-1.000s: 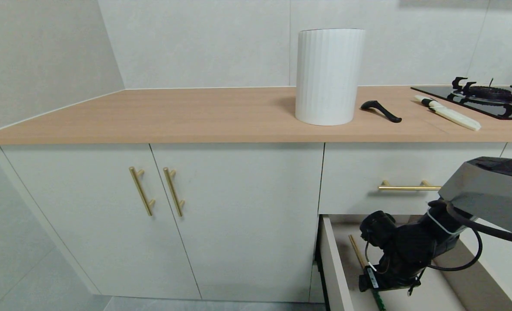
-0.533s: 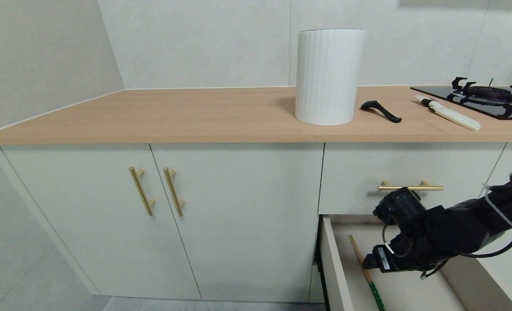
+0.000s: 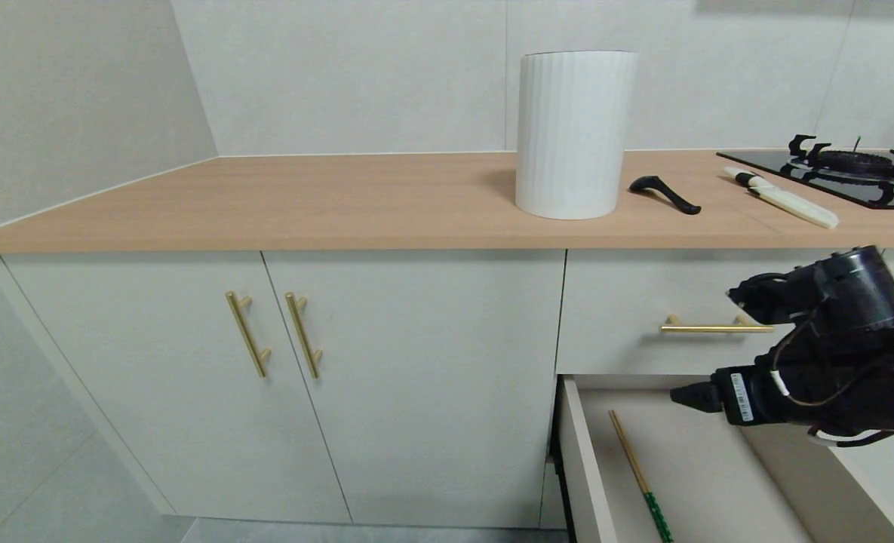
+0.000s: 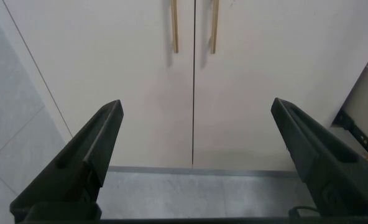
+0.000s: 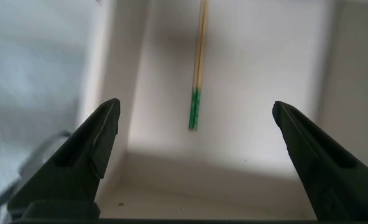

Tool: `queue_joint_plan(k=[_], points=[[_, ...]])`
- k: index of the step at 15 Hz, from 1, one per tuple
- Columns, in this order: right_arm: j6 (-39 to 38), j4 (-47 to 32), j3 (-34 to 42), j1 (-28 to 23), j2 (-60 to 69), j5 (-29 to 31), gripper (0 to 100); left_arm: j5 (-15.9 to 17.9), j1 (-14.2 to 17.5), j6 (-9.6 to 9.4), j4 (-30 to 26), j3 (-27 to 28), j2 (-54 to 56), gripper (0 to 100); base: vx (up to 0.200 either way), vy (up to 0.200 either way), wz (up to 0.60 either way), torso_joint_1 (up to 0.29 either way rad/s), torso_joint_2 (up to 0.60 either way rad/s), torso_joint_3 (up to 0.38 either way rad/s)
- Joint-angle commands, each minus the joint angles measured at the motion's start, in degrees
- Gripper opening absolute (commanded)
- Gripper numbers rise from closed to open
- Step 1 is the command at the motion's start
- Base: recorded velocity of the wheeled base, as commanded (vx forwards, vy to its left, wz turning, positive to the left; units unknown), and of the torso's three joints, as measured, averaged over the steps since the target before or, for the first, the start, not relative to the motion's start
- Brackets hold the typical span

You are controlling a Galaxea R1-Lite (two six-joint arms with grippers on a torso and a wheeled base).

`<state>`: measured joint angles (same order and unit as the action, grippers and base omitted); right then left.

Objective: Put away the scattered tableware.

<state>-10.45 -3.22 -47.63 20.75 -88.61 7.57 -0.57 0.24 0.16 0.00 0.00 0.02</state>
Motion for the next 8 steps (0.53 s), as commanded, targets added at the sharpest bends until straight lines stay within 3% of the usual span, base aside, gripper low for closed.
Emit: queue_joint_plan(k=[1, 8], points=[[1.3, 0.2, 0.3, 0.0, 7.7, 0.1, 100, 0.0, 0.0, 0.02, 0.0, 0.0, 0.0, 100, 0.0, 0.0, 0.0, 0.0, 0.0, 0.0], [2.8, 0.2, 0.3, 0.0, 13.1, 0.1, 100, 0.0, 0.0, 0.02, 0.0, 0.0, 0.0, 100, 0.0, 0.0, 0.0, 0.0, 0.0, 0.0]])
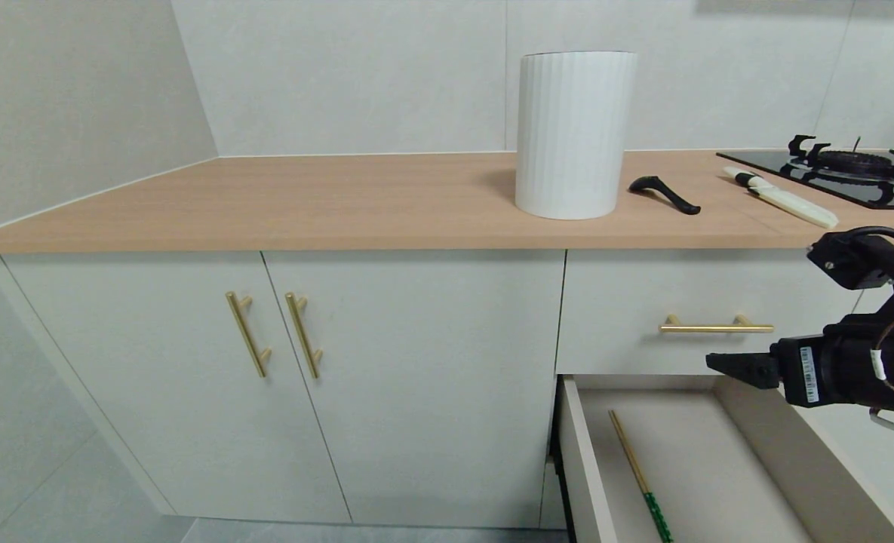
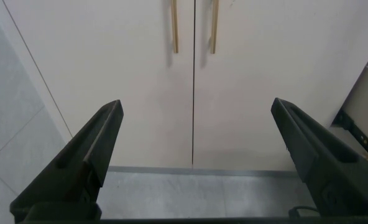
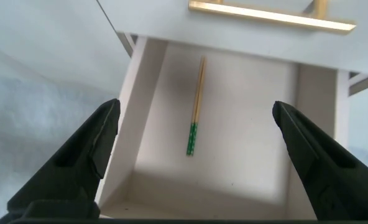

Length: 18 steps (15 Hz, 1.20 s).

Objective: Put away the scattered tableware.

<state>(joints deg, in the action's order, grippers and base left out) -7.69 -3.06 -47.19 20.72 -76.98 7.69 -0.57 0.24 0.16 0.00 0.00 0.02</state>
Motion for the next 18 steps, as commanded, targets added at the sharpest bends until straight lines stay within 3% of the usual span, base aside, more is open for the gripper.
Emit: queue_joint_plan(k=[1, 5, 8, 18], points=[[0.2, 0.1, -0.1, 0.0, 1.7, 0.0, 100, 0.0, 0.0, 0.02, 0.0, 0.0, 0.0, 100, 0.0, 0.0, 0.0, 0.0, 0.0, 0.0], [0.2, 0.1, -0.1, 0.0, 1.7, 0.1, 100, 0.0, 0.0, 0.02, 0.0, 0.0, 0.0, 100, 0.0, 0.0, 0.0, 0.004, -0.03, -0.015], [0.2, 0.1, -0.1, 0.0, 1.6, 0.1, 100, 0.0, 0.0, 0.02, 0.0, 0.0, 0.0, 100, 0.0, 0.0, 0.0, 0.077, -0.24, -0.256], [0.6, 0.1, 0.0, -0.1, 1.5, 0.1, 100, 0.0, 0.0, 0.02, 0.0, 0.0, 0.0, 100, 0.0, 0.0, 0.0, 0.155, -0.48, -0.299]])
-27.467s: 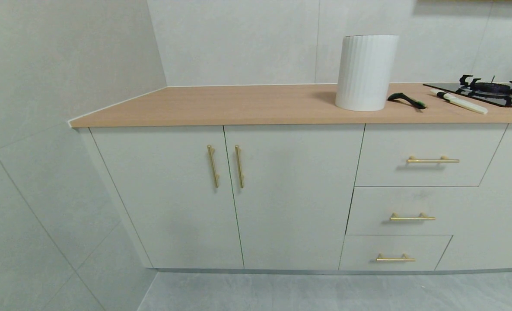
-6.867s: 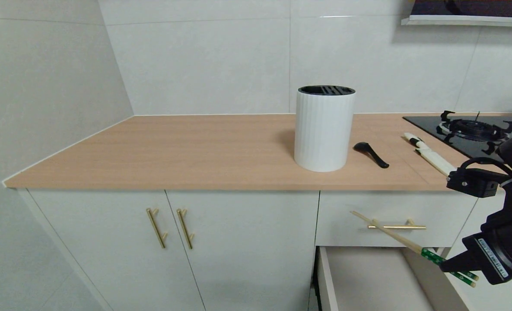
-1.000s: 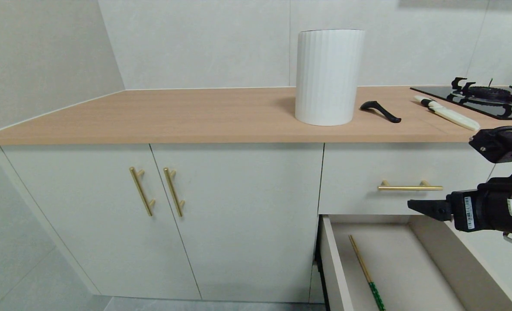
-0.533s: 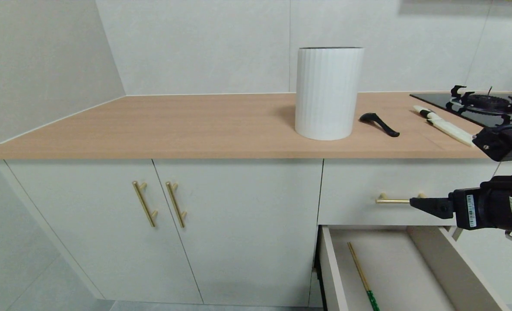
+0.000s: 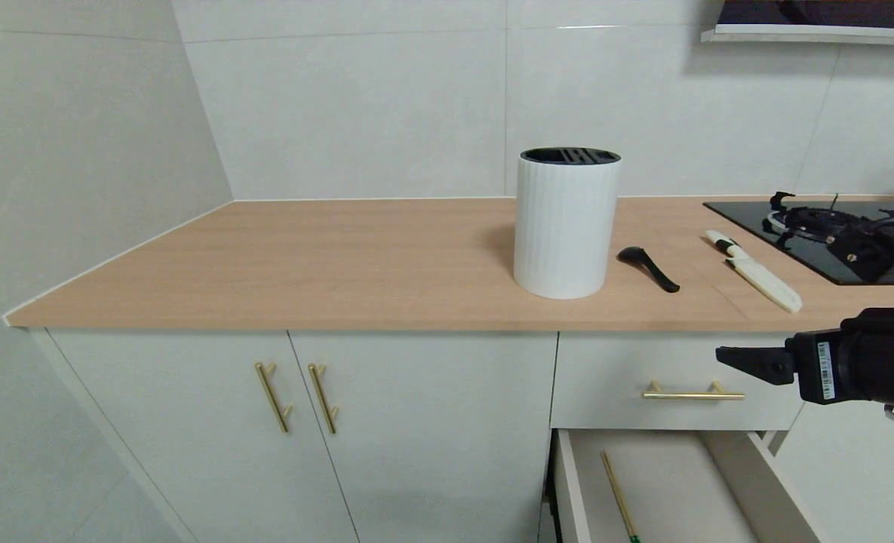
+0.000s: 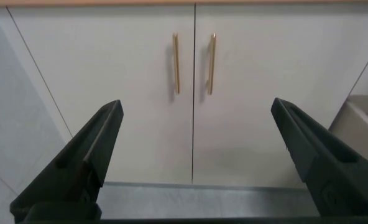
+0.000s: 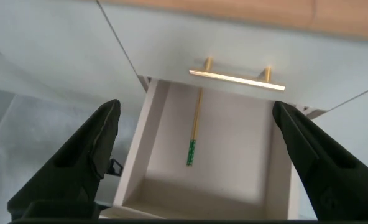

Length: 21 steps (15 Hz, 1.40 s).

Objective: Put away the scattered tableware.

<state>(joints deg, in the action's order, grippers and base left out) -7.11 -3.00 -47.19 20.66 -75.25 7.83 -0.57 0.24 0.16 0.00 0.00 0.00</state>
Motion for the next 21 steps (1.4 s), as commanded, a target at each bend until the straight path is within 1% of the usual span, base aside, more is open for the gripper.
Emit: queue_joint_plan(k=[1, 7, 9, 11, 14, 16, 17, 19, 21], points=[[0.0, 0.0, 0.0, 0.0, -0.3, 0.0, 100, 0.0, 0.0, 0.02, 0.0, 0.0, 0.0, 100, 0.0, 0.0, 0.0, 0.198, -0.48, -0.286], [0.1, 0.0, 0.3, 0.1, -0.8, 0.1, 100, 0.0, 0.0, 0.02, 0.0, 0.0, 0.0, 100, 0.0, 0.0, 0.0, 0.207, -0.48, -0.288], [0.1, 0.5, 0.3, 0.1, -0.9, 0.0, 100, 0.0, 0.0, 0.02, 0.0, 0.0, 0.0, 100, 0.0, 0.0, 0.0, 0.115, -0.26, -0.156], [0.1, 3.4, 1.1, 0.0, -2.4, 0.1, 100, 0.0, 0.0, 0.02, 0.0, 0.0, 0.0, 100, 0.0, 0.0, 0.0, 0.041, -0.09, -0.046], [0.0, 13.7, 1.8, -1.7, -6.8, 0.9, 100, 0.0, 0.0, 0.02, 0.0, 0.0, 0.0, 100, 0.0, 0.0, 0.0, 0.0, 0.0, 0.0], [0.0, 23.0, 0.2, -3.5, -12.7, 0.5, 100, 0.0, 0.0, 0.02, 0.0, 0.0, 0.0, 100, 0.0, 0.0, 0.0, 0.0, 0.0, 0.0], [0.0, 26.6, -1.5, -4.5, -16.1, 0.3, 100, 0.0, 0.0, 0.02, 0.0, 0.0, 0.0, 100, 0.0, 0.0, 0.0, 0.0, 0.0, 0.0], [-0.2, 33.4, -7.8, -6.2, -24.5, -0.8, 100, 0.0, 0.0, 0.02, 0.0, 0.0, 0.0, 100, 0.0, 0.0, 0.0, 0.0, 0.0, 0.0], [-0.5, 38.2, -13.2, -8.1, -31.6, -1.8, 100, 0.0, 0.0, 0.02, 0.0, 0.0, 0.0, 100, 0.0, 0.0, 0.0, 0.0, 0.0, 0.0]])
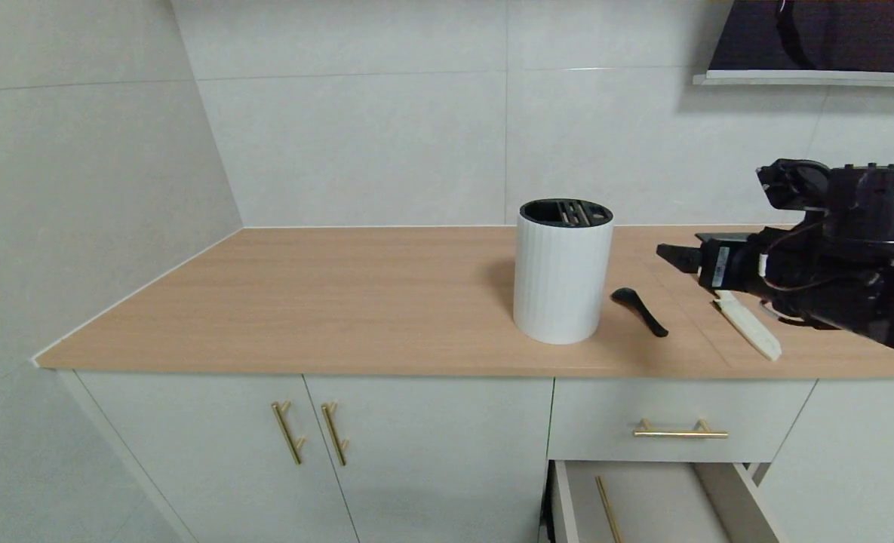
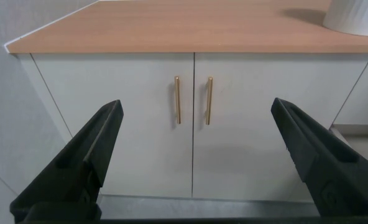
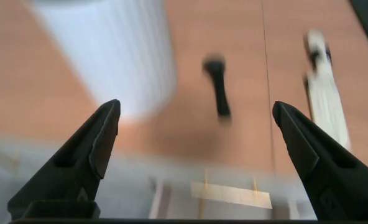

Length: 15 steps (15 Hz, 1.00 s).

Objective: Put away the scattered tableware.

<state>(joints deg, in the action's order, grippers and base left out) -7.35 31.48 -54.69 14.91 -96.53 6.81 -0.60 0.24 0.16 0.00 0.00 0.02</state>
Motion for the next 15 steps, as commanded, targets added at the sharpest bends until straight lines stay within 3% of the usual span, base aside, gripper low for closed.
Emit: queue_joint_plan(k=[1, 7, 15], points=[[-0.2, 4.5, -6.7, -3.1, -13.1, -1.2, 100, 0.0, 0.0, 0.02, 0.0, 0.0, 0.0, 100, 0.0, 0.0, 0.0, 0.0, 0.0, 0.0], [1.6, 4.0, -10.0, -7.2, -24.0, -10.0, 100, 0.0, 0.0, 0.02, 0.0, 0.0, 0.0, 100, 0.0, 0.0, 0.0, 0.0, 0.0, 0.0], [7.0, 0.3, -12.7, -7.0, -29.3, -7.9, 100, 0.0, 0.0, 0.02, 0.0, 0.0, 0.0, 100, 0.0, 0.0, 0.0, 0.0, 0.0, 0.0]])
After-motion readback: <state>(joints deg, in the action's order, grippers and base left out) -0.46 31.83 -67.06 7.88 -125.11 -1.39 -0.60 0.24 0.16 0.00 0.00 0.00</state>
